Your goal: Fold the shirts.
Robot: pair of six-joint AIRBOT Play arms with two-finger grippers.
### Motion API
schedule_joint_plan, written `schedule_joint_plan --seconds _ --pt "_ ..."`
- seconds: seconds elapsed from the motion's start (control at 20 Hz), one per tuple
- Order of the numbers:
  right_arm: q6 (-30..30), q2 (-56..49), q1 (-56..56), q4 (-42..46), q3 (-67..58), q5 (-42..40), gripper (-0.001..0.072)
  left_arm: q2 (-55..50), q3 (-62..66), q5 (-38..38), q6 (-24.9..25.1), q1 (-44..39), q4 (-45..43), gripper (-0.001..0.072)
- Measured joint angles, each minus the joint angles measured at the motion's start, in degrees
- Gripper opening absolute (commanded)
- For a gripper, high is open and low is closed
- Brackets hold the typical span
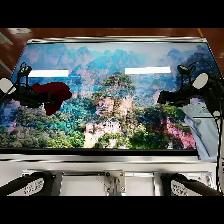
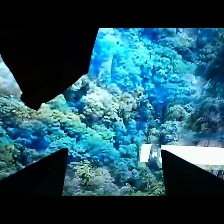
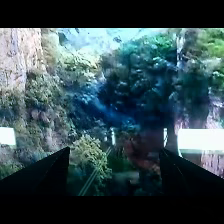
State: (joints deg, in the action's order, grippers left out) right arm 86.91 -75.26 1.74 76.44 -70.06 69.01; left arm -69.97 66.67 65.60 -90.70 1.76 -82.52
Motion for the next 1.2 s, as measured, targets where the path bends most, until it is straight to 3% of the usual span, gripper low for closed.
schedule_joint_plan --seconds 0.4,0.55,1.0,1.2 --pt "0.02 0.0 0.0 -0.68 0.0 -0.87 0.066 -0.48 3.28 -2.69 -1.66 2.4 -0.68 0.0658" --pt "0.07 0.0 0.0 -2.01 0.0 -2.34 0.066 -4.22 9.6 -3.87 -2.84 6.12 -1.99 0.0705" --pt "0.04 0.0 0.0 -2.82 0.0 -3.15 0.066 -33.94 36.33 6.27 -5.18 11.15 -1.95 0.0708" --pt "-0.07 0.0 0.0 -2.86 0.0 -3.19 0.066 -41.99 41.59 8.26 -5.79 11.32 1.27 0.0705"
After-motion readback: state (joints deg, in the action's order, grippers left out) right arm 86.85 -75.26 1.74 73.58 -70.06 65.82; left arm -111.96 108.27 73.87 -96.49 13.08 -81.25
